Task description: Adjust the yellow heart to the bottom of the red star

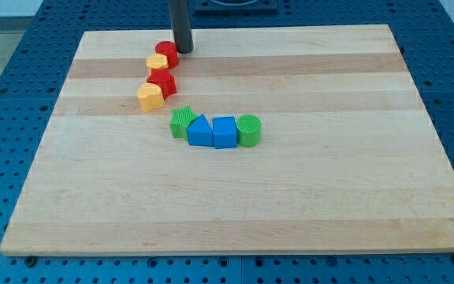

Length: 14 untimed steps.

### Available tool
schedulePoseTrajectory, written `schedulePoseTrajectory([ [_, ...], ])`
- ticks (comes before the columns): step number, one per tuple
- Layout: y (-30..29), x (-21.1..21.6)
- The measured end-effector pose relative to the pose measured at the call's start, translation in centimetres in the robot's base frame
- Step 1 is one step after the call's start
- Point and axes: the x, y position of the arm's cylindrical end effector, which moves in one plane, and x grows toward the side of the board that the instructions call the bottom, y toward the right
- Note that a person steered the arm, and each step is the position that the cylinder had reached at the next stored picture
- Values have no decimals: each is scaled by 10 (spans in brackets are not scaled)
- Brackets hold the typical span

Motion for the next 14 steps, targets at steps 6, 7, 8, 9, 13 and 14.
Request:
schedulePoseTrajectory([
  [6,50,36],
  [7,47,60],
  [8,30,83],
  [9,26,85],
  [13,-11,95],
  [14,-11,95],
])
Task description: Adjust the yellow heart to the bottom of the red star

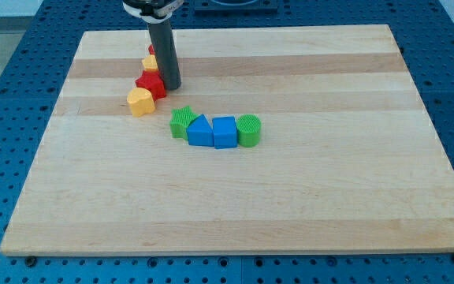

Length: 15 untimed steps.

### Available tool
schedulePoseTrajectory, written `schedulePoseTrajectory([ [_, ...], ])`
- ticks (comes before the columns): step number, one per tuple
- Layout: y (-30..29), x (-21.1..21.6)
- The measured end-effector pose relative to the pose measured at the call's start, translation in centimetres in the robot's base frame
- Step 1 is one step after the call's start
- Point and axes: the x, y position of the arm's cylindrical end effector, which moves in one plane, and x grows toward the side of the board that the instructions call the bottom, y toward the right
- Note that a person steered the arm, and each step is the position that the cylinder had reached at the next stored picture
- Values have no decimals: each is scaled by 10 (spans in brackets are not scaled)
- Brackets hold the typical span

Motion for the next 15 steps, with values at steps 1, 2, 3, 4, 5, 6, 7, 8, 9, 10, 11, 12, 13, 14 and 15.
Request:
schedulePoseTrajectory([
  [1,4,0],
  [2,9,0],
  [3,30,0],
  [4,49,7],
  [5,51,12],
  [6,52,12],
  [7,45,12],
  [8,36,16],
  [9,30,35],
  [10,21,40],
  [11,14,45],
  [12,2,54],
  [13,-5,59],
  [14,-8,69],
  [15,-21,80],
])
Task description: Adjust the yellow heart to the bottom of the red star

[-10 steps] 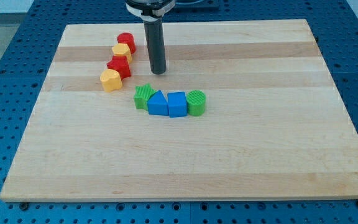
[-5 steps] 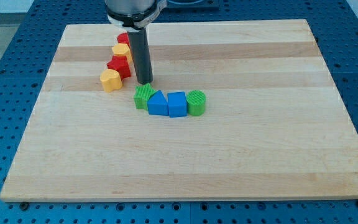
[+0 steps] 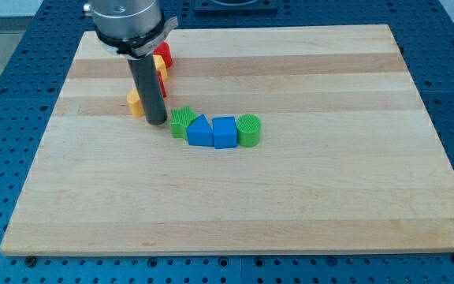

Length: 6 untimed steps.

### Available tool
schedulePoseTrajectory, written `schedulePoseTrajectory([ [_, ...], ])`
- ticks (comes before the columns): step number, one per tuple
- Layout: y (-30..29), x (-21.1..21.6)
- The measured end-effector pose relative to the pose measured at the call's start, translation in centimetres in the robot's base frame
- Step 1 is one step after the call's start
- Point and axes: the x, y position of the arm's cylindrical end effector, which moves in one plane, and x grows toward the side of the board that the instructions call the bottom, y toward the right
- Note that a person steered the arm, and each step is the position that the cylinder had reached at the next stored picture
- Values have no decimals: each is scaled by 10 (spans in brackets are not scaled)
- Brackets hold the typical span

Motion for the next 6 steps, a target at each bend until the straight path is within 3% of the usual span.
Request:
schedulePoseTrajectory([
  [3,-71,0],
  [6,-50,-25],
])
